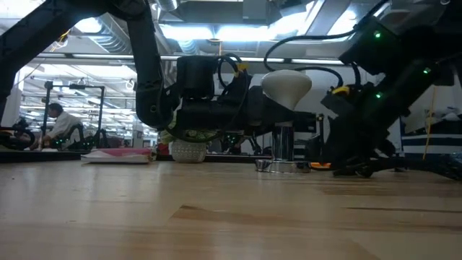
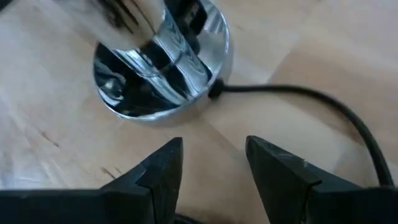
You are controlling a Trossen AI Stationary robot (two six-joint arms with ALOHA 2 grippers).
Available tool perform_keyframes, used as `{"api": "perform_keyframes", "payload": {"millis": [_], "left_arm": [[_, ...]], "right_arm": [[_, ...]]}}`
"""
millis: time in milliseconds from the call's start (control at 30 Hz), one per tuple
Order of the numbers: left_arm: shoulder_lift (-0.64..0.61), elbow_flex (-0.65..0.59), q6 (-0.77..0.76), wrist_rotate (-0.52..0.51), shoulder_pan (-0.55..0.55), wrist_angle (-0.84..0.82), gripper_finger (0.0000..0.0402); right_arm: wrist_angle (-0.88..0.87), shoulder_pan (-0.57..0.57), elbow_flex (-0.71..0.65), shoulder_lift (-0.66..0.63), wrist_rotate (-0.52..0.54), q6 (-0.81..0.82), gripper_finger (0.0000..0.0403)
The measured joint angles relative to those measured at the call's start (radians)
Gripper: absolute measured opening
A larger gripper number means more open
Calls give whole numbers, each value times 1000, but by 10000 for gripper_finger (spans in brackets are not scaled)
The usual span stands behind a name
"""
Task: Screw lightbulb
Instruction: Remove the lightbulb from the lamp
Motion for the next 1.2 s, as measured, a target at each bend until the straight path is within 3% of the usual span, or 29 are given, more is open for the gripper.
{"api": "perform_keyframes", "payload": {"millis": [600, 1033, 1200], "left_arm": [[0, 0, 35, -5, -9, 2, 159], [0, 0, 24, -9, -21, 2, 159], [0, 0, 23, -8, -22, 2, 159]], "right_arm": [[131, 19, 2, 177, 298, 74, 188], [174, 15, 0, 220, 390, 76, 188], [176, -38, -1, 220, 390, 76, 188]]}}
